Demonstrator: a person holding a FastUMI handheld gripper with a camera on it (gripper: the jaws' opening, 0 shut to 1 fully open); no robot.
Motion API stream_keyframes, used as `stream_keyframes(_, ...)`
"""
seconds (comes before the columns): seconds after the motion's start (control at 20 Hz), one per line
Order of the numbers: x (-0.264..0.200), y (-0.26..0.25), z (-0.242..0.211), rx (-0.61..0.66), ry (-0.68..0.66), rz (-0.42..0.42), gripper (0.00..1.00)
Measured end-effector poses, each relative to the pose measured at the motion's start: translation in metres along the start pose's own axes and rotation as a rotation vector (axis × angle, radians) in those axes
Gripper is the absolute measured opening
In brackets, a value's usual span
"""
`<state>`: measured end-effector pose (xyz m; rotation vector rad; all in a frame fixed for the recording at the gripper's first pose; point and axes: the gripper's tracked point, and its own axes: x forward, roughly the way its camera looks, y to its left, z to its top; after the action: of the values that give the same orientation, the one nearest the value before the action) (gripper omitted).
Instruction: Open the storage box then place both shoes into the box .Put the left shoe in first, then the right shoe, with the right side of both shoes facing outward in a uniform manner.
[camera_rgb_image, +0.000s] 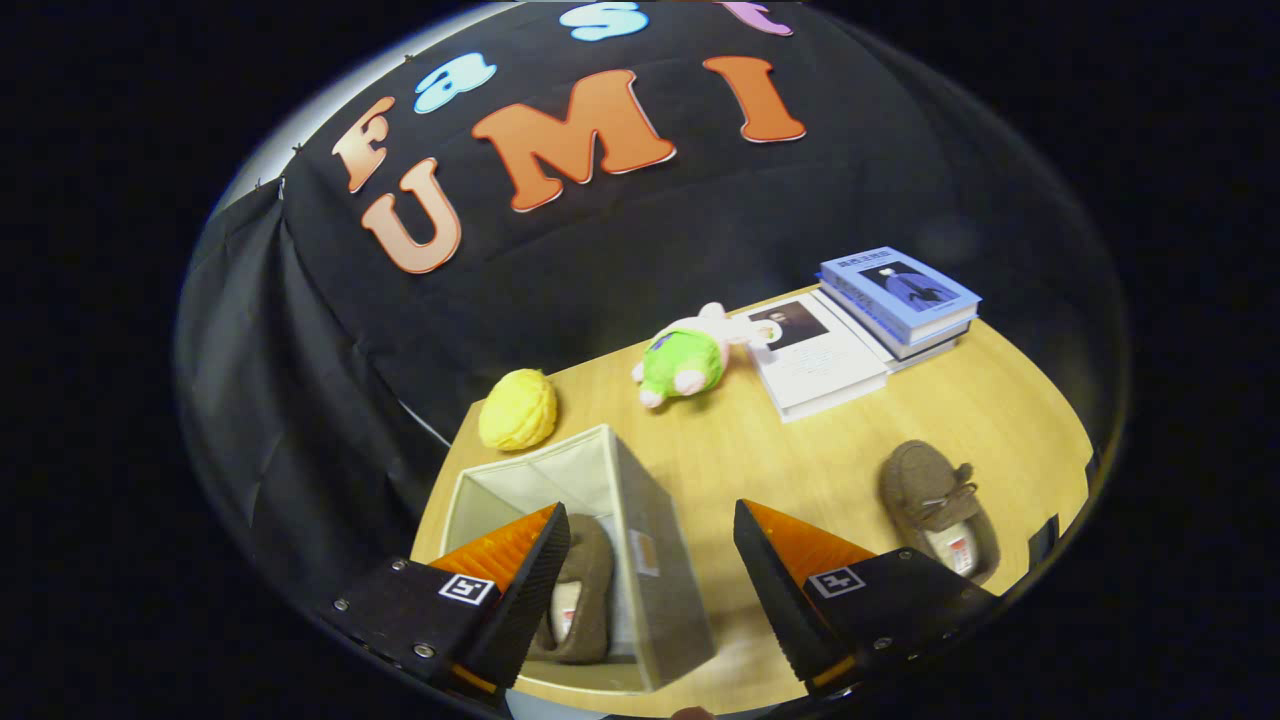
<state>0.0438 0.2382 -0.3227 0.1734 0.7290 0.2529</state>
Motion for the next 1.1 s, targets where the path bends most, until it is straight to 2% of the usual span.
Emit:
stream_keyframes(0.45, -0.021, -0.165, 0.004, 0.035, -0.013, -0.239, 0.98)
stream_keyframes(0.85, -0.029, -0.243, -0.032, 0.052, 0.044, -0.335, 0.98)
stream_keyframes(1.1, -0.018, -0.267, -0.059, 0.102, 0.084, -0.362, 0.98)
